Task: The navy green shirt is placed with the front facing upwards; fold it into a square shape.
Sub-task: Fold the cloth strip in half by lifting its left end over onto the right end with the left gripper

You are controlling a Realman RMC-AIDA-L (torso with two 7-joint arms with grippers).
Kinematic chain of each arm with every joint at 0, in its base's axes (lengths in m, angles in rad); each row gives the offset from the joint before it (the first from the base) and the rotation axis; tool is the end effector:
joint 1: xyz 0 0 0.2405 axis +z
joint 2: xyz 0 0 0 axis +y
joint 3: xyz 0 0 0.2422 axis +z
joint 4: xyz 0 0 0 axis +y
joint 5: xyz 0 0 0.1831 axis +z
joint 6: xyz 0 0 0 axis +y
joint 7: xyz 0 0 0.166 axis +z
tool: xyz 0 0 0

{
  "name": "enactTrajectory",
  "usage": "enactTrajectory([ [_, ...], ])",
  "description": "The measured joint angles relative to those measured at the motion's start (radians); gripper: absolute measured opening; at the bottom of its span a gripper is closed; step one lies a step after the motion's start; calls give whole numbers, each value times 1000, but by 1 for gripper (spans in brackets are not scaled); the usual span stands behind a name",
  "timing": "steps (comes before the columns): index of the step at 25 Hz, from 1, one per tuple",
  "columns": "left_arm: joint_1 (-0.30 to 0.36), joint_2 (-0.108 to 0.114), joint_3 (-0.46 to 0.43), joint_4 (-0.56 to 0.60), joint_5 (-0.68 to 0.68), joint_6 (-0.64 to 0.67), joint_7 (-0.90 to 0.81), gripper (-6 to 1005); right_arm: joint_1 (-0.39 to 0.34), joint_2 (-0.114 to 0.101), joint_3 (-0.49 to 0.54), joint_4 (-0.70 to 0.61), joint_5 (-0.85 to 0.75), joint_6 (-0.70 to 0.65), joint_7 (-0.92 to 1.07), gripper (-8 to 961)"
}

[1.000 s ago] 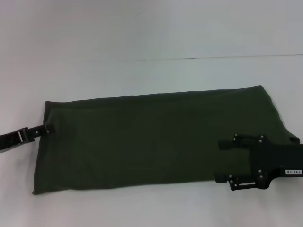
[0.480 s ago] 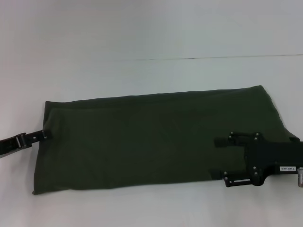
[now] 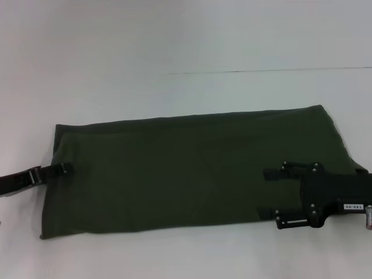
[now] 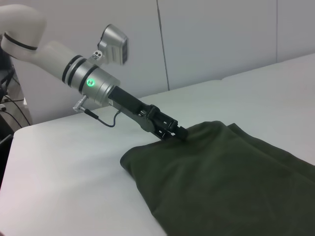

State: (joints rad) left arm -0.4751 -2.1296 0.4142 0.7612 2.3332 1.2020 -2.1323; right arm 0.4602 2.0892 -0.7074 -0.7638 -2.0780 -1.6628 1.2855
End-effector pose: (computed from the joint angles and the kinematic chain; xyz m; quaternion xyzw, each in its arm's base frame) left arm -0.3250 0.3233 0.0115 -0.7127 -0.6153 -0.1917 0.2769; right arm 0.2384 0.2829 -0.0103 -0.9620 0.1513 0.2017 0.1046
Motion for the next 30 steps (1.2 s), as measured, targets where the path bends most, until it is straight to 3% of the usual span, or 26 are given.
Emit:
enactTrajectory([
  [30,-24,-6,57,-17,-9,8,0,887,0,-1,-3,-2,-4,36,18,893],
])
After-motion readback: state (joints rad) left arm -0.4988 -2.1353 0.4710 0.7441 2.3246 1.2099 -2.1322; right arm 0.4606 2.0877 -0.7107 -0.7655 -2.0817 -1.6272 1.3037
